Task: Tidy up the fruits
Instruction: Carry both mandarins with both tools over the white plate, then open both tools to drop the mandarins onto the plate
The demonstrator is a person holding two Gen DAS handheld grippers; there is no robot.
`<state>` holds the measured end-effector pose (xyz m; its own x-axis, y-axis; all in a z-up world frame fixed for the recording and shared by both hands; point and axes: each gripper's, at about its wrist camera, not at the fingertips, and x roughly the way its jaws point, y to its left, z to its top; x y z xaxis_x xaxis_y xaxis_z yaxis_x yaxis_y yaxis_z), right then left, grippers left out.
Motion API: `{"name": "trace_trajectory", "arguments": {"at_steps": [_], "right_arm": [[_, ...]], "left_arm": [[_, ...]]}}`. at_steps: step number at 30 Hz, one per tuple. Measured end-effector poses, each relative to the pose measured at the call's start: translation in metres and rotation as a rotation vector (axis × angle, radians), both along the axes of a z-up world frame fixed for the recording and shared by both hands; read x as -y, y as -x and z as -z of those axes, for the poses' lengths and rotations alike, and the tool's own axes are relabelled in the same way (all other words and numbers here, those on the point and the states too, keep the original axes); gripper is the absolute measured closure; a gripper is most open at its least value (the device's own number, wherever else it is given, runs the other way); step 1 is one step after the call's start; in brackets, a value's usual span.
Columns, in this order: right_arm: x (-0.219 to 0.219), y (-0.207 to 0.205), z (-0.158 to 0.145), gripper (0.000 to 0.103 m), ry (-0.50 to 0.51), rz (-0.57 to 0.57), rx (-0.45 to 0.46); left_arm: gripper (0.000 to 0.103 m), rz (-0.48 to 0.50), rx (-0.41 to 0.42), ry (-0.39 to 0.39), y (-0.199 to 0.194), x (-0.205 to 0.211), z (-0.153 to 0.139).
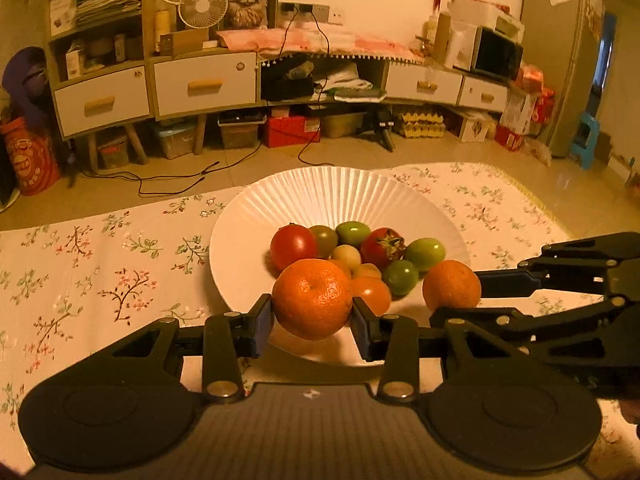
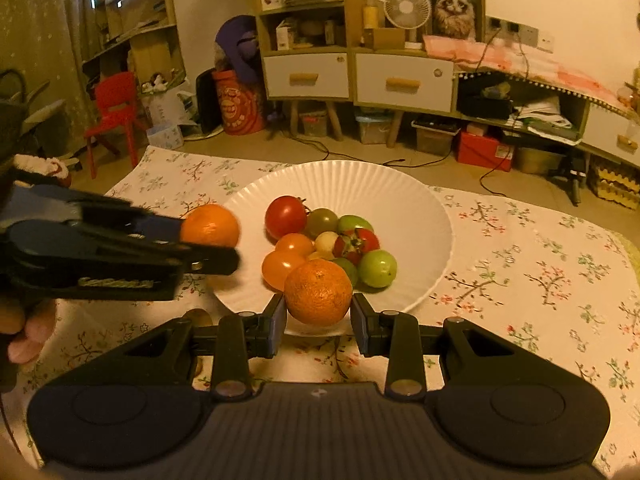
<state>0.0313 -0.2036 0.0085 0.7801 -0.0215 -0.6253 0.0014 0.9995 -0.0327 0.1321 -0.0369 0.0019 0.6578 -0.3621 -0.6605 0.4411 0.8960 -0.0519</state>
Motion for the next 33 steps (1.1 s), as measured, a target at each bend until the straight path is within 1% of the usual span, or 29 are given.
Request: {"name": "trace_trajectory", "arguments": {"at_steps": [4,8,13,22,25,27,31,33], "right_arm": [[-0.001,-0.005,0.002,0.071,0.008,-0.011,-0.014],[0.001,-0.008,0.004,0.071,0.012,-0.014,-0.027],[0.001,-0.01,0.004,0.071,0.014,-0.01,-0.026],[0.001,-0.01,0.005,0.071,0.023,-0.011,-0.026],[0.002,-0.01,0.004,0.07,0.023,-0.007,-0.022],[0.002,-0.008,0.003,0.07,0.02,-0.005,-0.017],[0.002,-0.006,-0.001,0.061,0.008,-0.003,-0.006],[0.001,-0.004,-0.002,0.06,0.004,-0.005,-0.003]], "left_arm": [[0.071,0.005,-0.008,-0.034,-0.006,0.001,0.003],[0.071,0.004,-0.022,-0.042,-0.011,0.0,0.003],[0.071,0.016,-0.027,-0.071,-0.017,0.004,0.002],[0.07,0.015,-0.027,-0.063,-0.018,0.005,0.002],[0.068,0.018,-0.005,-0.048,-0.015,0.004,-0.002],[0.065,0.018,0.004,-0.04,-0.013,0.003,-0.006],[0.061,0.02,0.016,-0.037,-0.008,0.003,-0.011],[0.057,0.02,0.022,-0.035,-0.004,0.002,-0.013]]}}
